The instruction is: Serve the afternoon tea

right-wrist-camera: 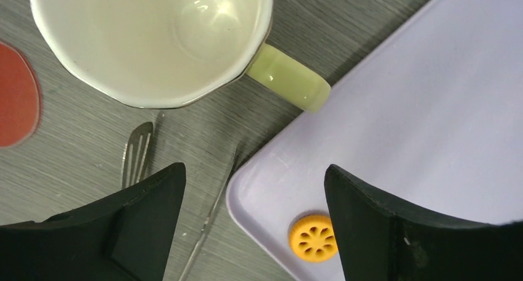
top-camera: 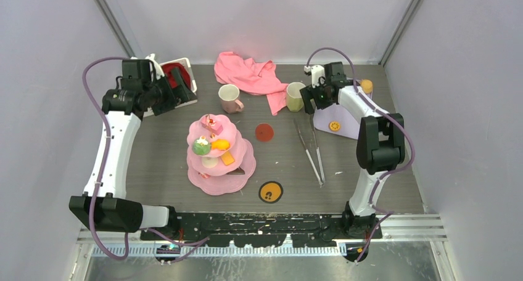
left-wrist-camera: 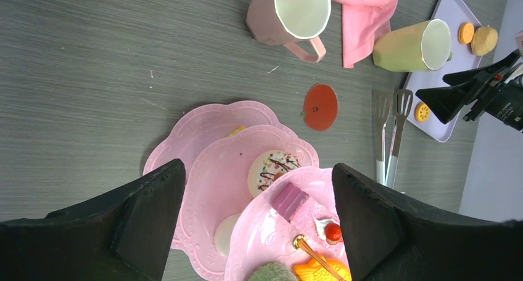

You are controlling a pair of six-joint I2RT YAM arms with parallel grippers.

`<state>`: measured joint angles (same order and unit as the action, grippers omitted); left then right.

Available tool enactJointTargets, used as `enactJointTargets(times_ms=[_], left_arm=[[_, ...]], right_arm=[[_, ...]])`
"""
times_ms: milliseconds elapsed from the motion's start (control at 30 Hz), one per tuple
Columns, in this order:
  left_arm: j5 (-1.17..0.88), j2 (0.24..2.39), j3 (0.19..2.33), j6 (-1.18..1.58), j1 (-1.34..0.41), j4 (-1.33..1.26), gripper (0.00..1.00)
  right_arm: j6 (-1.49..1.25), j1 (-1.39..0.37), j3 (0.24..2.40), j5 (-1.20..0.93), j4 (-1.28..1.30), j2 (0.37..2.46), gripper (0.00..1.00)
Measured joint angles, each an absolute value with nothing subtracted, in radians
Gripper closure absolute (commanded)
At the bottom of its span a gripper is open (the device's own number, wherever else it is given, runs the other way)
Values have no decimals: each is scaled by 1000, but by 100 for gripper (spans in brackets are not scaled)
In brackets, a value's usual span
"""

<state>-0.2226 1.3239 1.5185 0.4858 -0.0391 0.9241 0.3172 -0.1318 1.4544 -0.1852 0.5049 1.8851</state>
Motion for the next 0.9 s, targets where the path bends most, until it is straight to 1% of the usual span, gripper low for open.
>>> enactJointTargets(times_ms=[400,500,700,800,900], left_arm=[[-200,1310,1539,485,-39,958,12],[-199,1310,1539,485,-39,960,12],[-196,1310,1543,485,-39,963,12],[-192,1310,1546,485,-39,964,12],[-191,1310,1551,485,-39,965,12]], right_arm=[[583,-95,1403,-321,407,1920,12],[622,-92,1438,-340,407,1940,11],[699,-90,1579,-376,450,2037,13],[730,-89,1597,-389,461,2060,14],[756,-89,1601,-405,480,2071,17]])
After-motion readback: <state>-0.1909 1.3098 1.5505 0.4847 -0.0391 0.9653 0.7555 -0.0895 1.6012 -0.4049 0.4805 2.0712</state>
